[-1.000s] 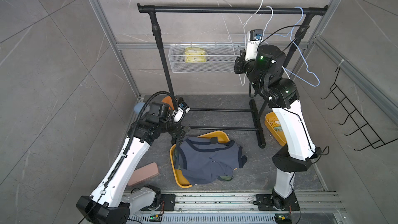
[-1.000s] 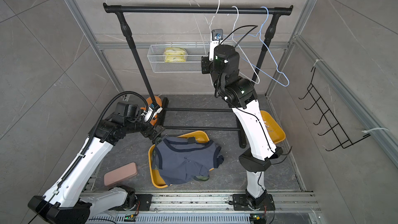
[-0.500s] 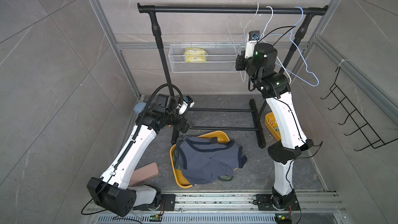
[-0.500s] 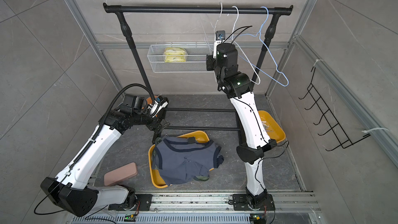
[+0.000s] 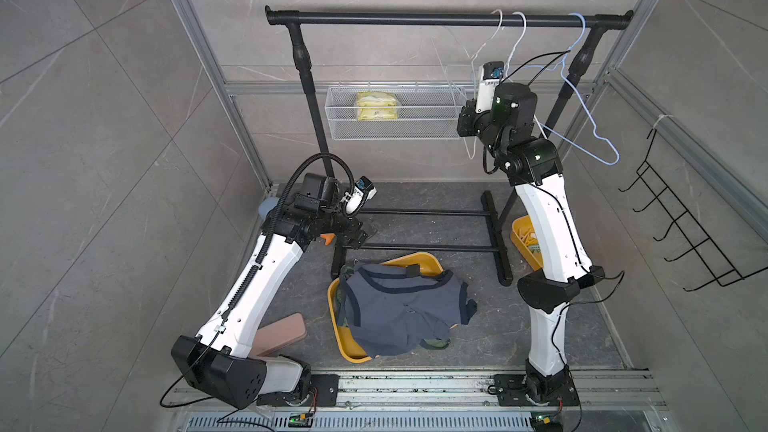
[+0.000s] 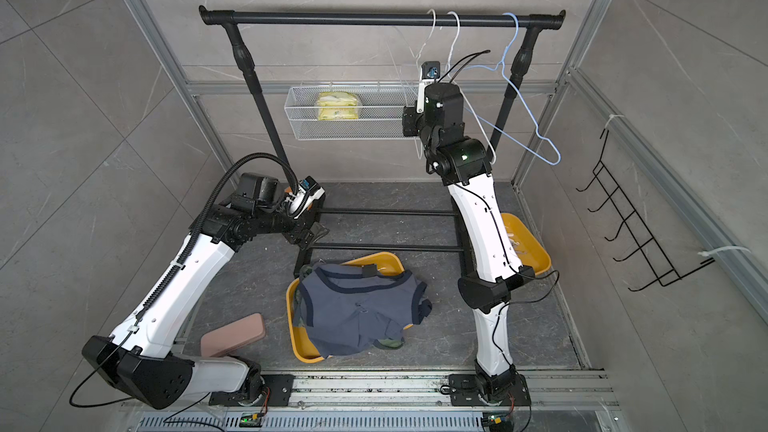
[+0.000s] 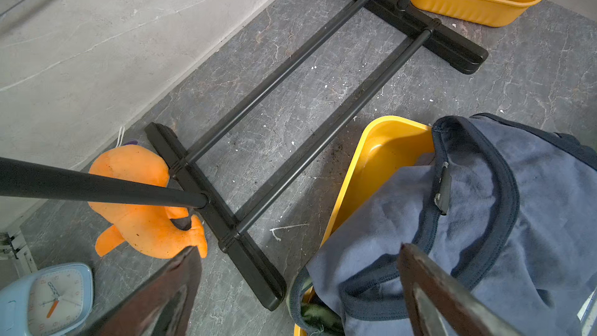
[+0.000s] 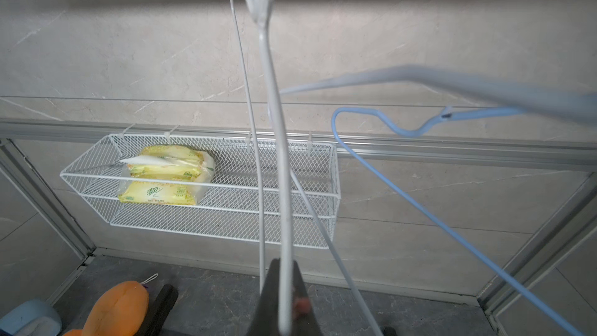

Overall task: Remove the clothespins securing tank tops to the hanger
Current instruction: Place the hanger on the clothesline, then reset both arms

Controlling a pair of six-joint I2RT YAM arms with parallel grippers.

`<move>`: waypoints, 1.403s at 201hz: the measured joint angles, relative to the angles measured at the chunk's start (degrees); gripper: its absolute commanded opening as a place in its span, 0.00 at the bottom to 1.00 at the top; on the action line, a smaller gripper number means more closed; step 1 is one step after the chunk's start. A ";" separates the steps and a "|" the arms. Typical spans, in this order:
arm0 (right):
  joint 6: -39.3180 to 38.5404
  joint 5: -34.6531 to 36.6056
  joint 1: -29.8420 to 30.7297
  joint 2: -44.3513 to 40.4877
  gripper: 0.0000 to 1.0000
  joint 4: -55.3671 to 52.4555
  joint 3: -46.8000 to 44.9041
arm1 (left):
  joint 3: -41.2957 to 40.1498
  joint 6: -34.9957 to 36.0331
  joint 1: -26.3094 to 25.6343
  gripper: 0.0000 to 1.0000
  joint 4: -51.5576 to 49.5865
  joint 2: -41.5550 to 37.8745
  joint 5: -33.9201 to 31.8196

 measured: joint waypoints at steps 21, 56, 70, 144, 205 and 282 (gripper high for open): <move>0.26 -1.31 0.00 0.00 0.46 -1.01 -0.94 | -0.44 -0.02 0.00 0.99 0.17 -0.02 -0.72; 0.61 -4.35 0.00 -1.22 0.98 -1.75 -1.55 | -0.52 -1.31 0.00 1.00 2.05 -0.61 -3.76; 0.90 -5.60 0.00 -2.62 1.00 -1.88 -2.14 | -0.52 -2.36 0.13 1.00 3.30 -1.25 -5.60; 5.22 -19.65 0.02 -33.18 1.00 8.83 -44.41 | -7.30 -19.71 24.02 1.00 13.29 -10.27 -4.17; 11.87 -24.61 0.04 -53.57 1.00 26.01 -93.53 | -42.49 -27.02 35.82 1.00 31.28 -32.26 -4.15; 6.14 -8.83 0.07 -63.10 1.00 43.47 -127.43 | -74.66 -26.25 36.54 1.00 69.24 -20.65 0.37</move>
